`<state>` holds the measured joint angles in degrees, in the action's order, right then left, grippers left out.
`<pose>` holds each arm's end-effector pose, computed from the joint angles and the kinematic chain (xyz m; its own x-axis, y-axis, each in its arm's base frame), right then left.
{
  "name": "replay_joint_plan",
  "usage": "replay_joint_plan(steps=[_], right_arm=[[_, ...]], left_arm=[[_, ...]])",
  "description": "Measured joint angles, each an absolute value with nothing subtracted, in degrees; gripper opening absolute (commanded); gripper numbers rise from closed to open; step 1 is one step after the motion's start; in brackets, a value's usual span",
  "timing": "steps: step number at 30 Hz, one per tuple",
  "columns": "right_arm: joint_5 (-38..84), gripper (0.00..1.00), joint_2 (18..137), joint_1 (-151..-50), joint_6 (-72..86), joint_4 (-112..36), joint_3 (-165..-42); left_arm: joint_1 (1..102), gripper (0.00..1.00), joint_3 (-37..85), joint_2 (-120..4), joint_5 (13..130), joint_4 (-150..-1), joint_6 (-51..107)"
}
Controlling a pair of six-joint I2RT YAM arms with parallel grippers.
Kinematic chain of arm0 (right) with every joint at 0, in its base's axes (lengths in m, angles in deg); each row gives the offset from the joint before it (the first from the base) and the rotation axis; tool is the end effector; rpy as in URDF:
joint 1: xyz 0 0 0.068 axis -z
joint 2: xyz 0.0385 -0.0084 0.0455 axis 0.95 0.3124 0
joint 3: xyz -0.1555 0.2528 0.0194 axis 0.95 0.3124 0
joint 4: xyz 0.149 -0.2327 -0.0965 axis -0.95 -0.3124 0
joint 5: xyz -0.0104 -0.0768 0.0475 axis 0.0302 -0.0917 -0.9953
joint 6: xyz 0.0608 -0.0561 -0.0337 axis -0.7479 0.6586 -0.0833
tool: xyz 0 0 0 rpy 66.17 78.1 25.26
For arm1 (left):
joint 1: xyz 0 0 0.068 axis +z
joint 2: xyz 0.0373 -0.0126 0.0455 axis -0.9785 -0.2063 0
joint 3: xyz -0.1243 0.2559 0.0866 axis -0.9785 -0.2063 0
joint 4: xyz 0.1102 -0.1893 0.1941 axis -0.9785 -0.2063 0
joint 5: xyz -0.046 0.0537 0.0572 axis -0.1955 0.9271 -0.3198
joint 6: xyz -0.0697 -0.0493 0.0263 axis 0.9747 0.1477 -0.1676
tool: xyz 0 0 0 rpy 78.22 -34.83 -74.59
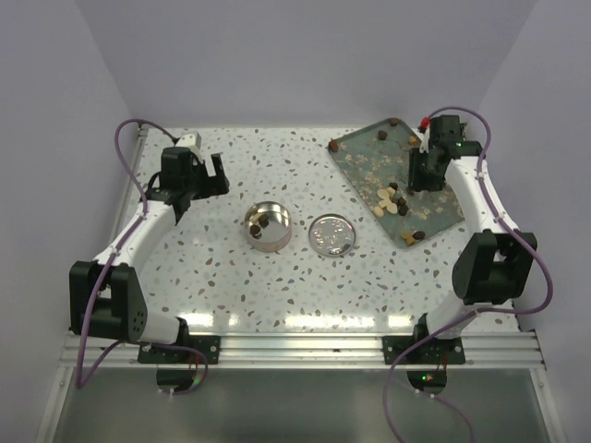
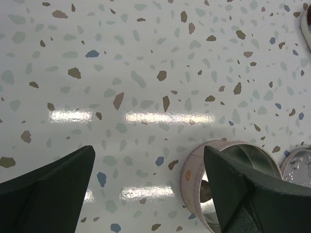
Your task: Pack the chocolate
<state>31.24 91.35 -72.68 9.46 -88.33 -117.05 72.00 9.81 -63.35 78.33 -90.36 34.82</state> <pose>0.4126 0.0053 0.3019 -0.8376 0.0613 -0.5428 0.0557 0.9981 0.0268 0.3764 -0.0423 0.2585 -0.5847 -0.2540 -0.7705 -0.0599 0.9607 -0.2712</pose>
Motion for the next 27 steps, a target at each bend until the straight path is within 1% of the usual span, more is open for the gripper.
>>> replay_joint_plan(steps=[7, 26, 27], right_arm=[[33.91, 0.4, 90.48, -69.08, 9.7, -87.87, -113.11], [34.63, 0.39, 89.74, -69.16, 10.05, -86.39, -110.05], [34.54, 0.38, 89.74, -69.16, 10.05, -86.37, -109.9]], left_arm=[[72.0, 1.0, 9.81, -63.42, 78.05, -90.36, 34.3], [71.98, 1.0, 10.12, -65.25, 77.22, -90.18, 34.25], [71.98, 1.0, 10.12, -65.25, 77.22, -90.18, 34.28]])
